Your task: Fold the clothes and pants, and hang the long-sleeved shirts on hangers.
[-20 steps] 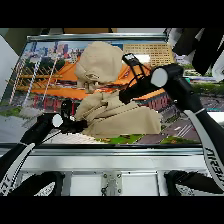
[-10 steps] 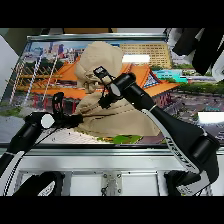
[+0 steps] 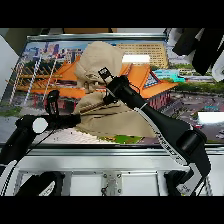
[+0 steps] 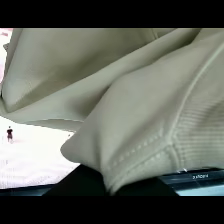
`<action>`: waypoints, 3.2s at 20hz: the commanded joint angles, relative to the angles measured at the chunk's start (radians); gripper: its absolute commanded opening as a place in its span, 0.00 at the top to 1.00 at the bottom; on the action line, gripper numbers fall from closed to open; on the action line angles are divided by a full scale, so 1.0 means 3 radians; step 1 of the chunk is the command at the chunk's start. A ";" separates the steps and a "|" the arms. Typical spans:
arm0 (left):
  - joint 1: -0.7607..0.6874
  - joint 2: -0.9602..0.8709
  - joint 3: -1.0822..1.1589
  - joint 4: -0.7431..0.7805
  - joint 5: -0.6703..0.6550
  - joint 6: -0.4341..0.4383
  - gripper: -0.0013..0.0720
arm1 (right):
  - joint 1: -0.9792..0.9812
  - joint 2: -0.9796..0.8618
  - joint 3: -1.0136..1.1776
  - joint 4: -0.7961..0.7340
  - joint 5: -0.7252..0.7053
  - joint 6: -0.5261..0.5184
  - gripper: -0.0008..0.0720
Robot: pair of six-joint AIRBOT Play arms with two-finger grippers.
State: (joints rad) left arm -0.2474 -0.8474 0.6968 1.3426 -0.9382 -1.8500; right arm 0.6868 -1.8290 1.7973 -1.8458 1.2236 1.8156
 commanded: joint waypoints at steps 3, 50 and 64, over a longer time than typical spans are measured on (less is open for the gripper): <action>-0.0001 0.0314 0.0540 -0.0008 -0.0221 0.0150 0.96 | -0.0088 0.0389 0.0175 -0.0476 0.0053 -0.0320 0.96; 0.0310 -0.0987 0.0647 -0.1151 -0.1155 0.1236 0.96 | -0.0678 0.2196 -0.1665 0.0879 0.0717 0.0197 0.96; 0.0310 -0.0593 0.0448 -0.0875 -0.1082 0.1214 0.96 | -0.0676 0.2626 -0.1948 0.0974 0.0673 0.0412 0.96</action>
State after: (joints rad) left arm -0.1543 -1.0317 0.8658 1.0710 -1.2762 -1.4796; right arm 0.4839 -1.0481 1.2171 -1.5555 1.4258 1.9312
